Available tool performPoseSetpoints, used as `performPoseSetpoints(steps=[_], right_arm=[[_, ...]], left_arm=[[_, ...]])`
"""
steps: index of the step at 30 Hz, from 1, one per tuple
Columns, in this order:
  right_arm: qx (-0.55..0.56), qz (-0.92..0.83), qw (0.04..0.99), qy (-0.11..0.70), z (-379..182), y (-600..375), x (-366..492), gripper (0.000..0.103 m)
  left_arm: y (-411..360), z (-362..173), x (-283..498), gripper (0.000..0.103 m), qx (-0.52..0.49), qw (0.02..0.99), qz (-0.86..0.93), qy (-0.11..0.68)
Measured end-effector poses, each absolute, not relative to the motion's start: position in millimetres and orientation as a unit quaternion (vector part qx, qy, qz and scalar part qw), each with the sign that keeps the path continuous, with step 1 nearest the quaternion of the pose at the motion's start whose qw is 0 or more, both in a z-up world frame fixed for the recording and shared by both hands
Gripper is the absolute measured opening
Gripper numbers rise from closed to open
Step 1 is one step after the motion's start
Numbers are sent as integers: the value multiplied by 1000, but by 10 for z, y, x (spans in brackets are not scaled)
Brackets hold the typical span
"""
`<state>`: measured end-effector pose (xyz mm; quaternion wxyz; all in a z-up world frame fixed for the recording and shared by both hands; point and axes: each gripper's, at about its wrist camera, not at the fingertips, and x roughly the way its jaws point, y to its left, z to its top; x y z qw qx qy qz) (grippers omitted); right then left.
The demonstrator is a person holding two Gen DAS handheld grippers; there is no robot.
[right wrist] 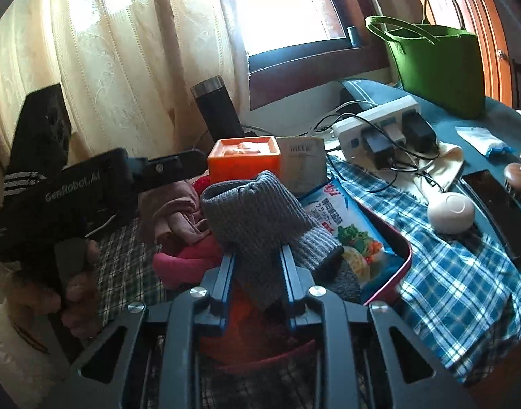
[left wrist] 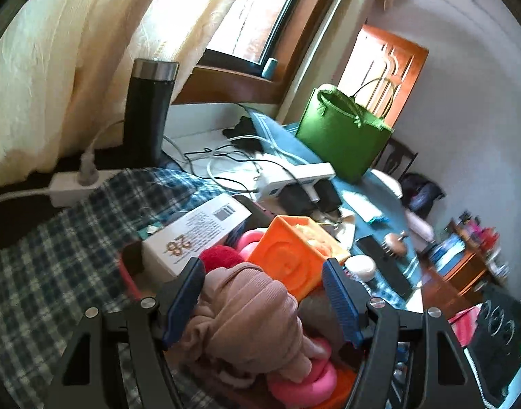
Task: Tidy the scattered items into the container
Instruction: 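Lower the sock into the tin and open the right tool while the left tool lowers the cloth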
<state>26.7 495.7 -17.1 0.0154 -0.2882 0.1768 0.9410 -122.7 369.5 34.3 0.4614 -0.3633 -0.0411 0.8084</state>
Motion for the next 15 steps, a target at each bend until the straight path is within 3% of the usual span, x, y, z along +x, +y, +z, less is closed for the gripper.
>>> performPoseSetpoints(steps=[15], right_arm=[[-246, 956, 18, 161, 91, 4830, 489, 26]], left_arm=[[3459, 171, -1392, 74, -412, 473, 769, -126]])
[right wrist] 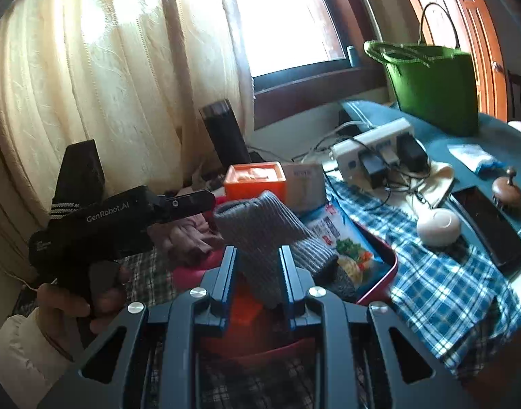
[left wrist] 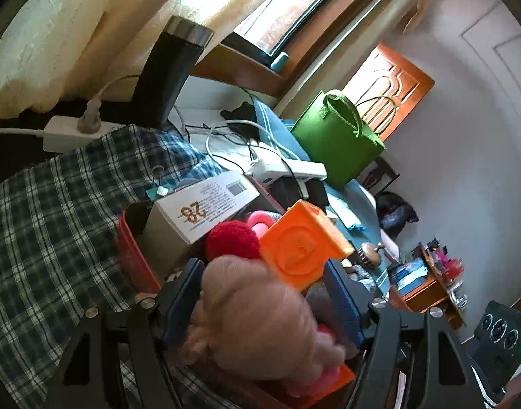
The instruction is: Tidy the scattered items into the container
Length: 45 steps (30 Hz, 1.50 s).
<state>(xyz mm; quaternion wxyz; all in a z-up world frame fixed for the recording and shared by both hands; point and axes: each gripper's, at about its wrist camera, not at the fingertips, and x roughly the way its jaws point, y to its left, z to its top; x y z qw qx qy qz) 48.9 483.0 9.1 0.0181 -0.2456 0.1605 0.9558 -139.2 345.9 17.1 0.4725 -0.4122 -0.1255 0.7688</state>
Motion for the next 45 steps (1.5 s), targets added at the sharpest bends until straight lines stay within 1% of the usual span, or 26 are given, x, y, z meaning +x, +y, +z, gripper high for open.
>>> performPoseSetpoints(steps=[4, 8, 10, 12, 13, 14, 17, 19, 21, 22, 24, 28, 29, 30, 34, 36, 39, 40, 41, 42, 43, 44, 45], right_arm=[[-231, 963, -13, 139, 190, 4634, 490, 26], [-239, 966, -53, 82, 228, 4261, 281, 27], [-246, 966, -57, 54, 205, 4111, 133, 36], [-253, 965, -47, 46, 158, 4070, -12, 69], [-254, 965, -42, 48, 135, 4078, -70, 75], [-256, 965, -37, 49, 113, 4085, -128, 80], [-265, 960, -44, 73, 66, 4155, -265, 80], [-272, 956, -63, 88, 37, 4174, -334, 70], [-282, 951, -87, 94, 22, 4158, -374, 35], [-284, 950, -90, 92, 30, 4146, -372, 34], [-284, 951, -86, 83, 58, 4118, -347, 25], [-255, 958, -79, 104, 206, 4213, -192, 15], [-242, 961, -74, 110, 273, 4260, -134, 6], [-228, 964, -68, 116, 349, 4316, -70, 0], [-207, 972, -31, 106, 536, 4502, 56, 0], [-214, 970, -28, 108, 509, 4557, 71, 0], [-241, 960, -90, 115, 354, 4462, 102, 1], [-249, 957, -103, 108, 297, 4385, 122, 3], [-258, 954, -115, 100, 240, 4308, 142, 9], [-266, 951, -126, 95, 188, 4236, 156, 23], [-273, 948, -135, 91, 138, 4165, 168, 33], [-282, 945, -144, 87, 80, 4077, 182, 56], [-290, 941, -152, 83, 18, 3980, 198, 73]], left_arm=[[3423, 185, -1406, 74, -415, 473, 765, -136], [3426, 151, -1416, 74, -422, 475, 759, -141], [3415, 157, -1417, 74, -422, 476, 759, -140], [3387, 181, -1421, 74, -419, 478, 760, -137], [3372, 193, -1425, 74, -417, 479, 760, -136], [3355, 207, -1433, 74, -415, 480, 761, -135], [3306, 232, -1463, 74, -411, 482, 762, -135], [3269, 224, -1491, 74, -412, 479, 762, -141], [3220, 228, -1513, 74, -412, 476, 762, -150], [3196, 234, -1523, 74, -412, 476, 762, -154], [3121, 268, -1532, 74, -409, 475, 761, -165], [2965, 394, -1502, 74, -391, 478, 766, -179], [2938, 428, -1486, 74, -386, 478, 768, -178], [2916, 466, -1465, 74, -382, 478, 772, -174], [2901, 507, -1384, 74, -377, 481, 775, -159], [2932, 426, -1354, 74, -385, 479, 774, -151], [2948, 260, -1372, 74, -407, 469, 769, -154], [2929, 222, -1391, 74, -414, 465, 766, -161], [2900, 188, -1415, 74, -420, 460, 764, -168], [2861, 171, -1441, 74, -424, 456, 763, -175], [2828, 175, -1453, 74, -424, 453, 764, -178], [2782, 190, -1462, 74, -422, 450, 766, -179], [2728, 217, -1466, 74, -418, 447, 770, -178]])
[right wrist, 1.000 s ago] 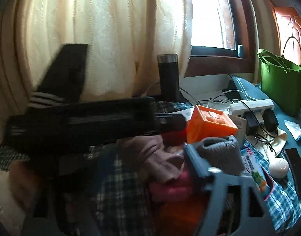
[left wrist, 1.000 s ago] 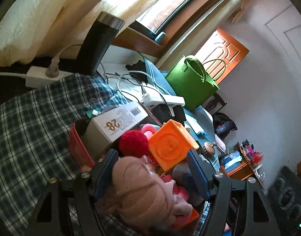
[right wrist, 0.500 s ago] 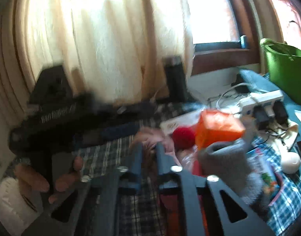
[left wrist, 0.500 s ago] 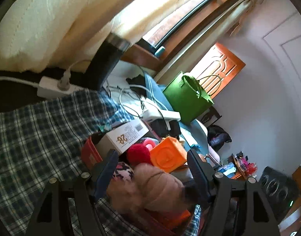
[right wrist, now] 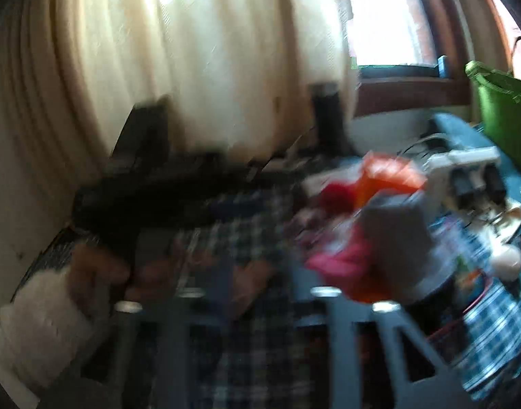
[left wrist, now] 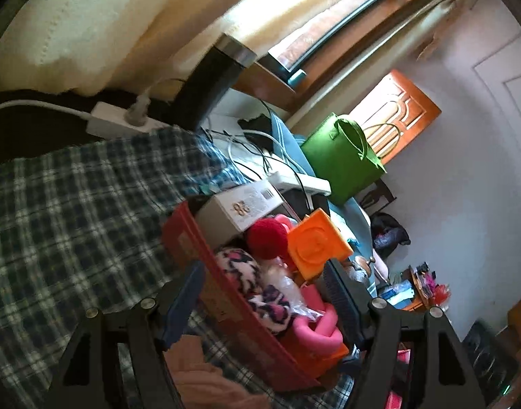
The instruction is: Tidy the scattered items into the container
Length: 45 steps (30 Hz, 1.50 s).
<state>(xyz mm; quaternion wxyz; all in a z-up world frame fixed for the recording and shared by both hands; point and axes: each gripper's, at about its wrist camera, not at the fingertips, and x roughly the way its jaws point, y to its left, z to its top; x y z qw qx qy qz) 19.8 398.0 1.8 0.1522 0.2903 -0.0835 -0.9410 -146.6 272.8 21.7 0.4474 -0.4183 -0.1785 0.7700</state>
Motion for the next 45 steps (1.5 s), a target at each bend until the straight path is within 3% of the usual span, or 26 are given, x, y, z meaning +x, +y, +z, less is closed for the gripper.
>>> performPoseSetpoints(steps=[5, 12, 20, 22, 23, 27, 33, 38, 45], right_arm=[[326, -926, 171, -87, -202, 3722, 78, 77], [365, -921, 126, -51, -388, 3546, -198, 79], [383, -915, 62, 112, -557, 3183, -303, 83], [379, -914, 39, 136, -575, 3122, -183, 75], [377, -915, 25, 142, -579, 3121, -165, 63], [363, -928, 44, 76, -426, 3301, -42, 53], [284, -956, 72, -18, 147, 3623, 123, 52], [251, -967, 10, -30, 488, 3947, -94, 52], [311, -950, -16, -5, 200, 4016, -486, 52]], left_arm=[[2506, 333, -1442, 74, -401, 433, 789, -168], [2376, 326, -1399, 74, -399, 416, 806, -138], [2199, 279, -1420, 74, -403, 398, 809, -155], [2135, 281, -1445, 74, -403, 391, 811, -163], [2111, 281, -1456, 74, -403, 388, 812, -166], [2061, 256, -1482, 74, -407, 380, 812, -173], [2099, 218, -1466, 74, -411, 384, 811, -166], [2176, 196, -1417, 74, -412, 387, 812, -148], [2277, 150, -1338, 74, -409, 392, 816, -116]])
